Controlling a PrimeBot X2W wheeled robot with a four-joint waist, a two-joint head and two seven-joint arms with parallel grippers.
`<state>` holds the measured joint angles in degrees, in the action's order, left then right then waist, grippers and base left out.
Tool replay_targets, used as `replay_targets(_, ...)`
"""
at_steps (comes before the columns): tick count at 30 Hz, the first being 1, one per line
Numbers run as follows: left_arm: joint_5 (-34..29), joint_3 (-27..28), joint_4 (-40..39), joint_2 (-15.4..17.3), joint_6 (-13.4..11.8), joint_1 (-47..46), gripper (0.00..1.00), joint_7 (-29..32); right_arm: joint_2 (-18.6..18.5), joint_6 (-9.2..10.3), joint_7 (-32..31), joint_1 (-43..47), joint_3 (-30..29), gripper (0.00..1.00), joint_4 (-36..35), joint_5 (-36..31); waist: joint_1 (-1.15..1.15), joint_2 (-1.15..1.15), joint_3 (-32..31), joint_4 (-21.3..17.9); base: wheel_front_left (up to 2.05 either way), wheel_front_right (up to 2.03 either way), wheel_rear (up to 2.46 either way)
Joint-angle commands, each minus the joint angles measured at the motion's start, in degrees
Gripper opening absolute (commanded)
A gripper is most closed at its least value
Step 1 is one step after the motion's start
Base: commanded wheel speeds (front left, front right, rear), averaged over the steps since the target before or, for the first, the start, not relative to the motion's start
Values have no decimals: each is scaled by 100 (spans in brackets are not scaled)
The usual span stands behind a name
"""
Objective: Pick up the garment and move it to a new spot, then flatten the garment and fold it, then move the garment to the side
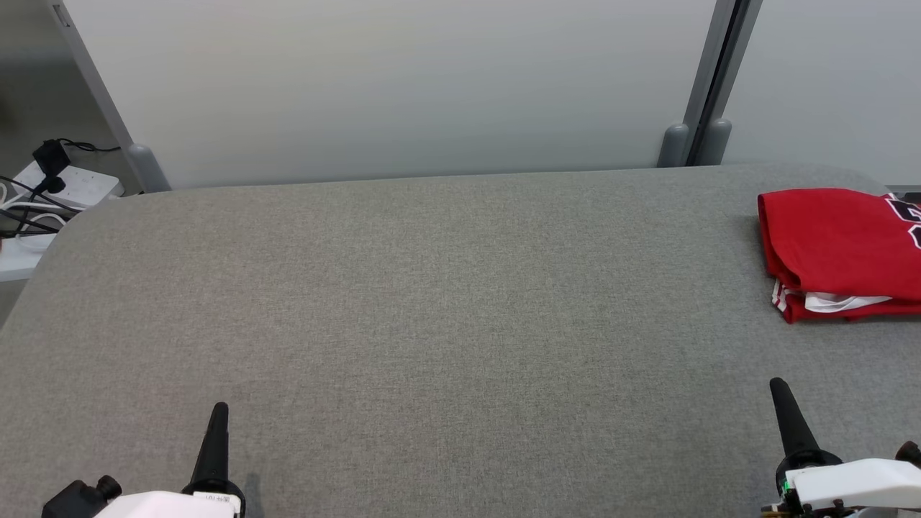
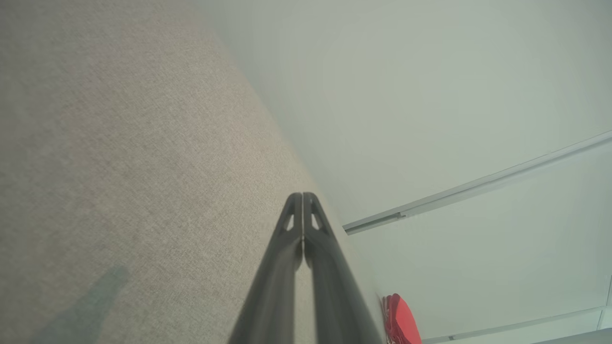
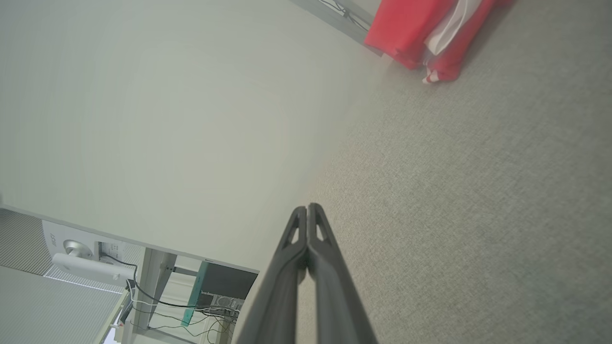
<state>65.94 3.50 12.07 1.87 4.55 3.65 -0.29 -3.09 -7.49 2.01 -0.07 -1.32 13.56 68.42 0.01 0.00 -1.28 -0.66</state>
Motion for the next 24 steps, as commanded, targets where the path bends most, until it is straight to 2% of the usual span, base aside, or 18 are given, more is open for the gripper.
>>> replay_targets(1,183,153,-109,82,82,-383,0,50,-94,0,-68,-283,49,0,-131,170,0,0,5,3,0,0,0)
replay_targets(24,1691,245,82,93,213,-755,0,438,-103,0,-462,-476,-192,0,-28,1625,0,0,92,41,0,0,0)
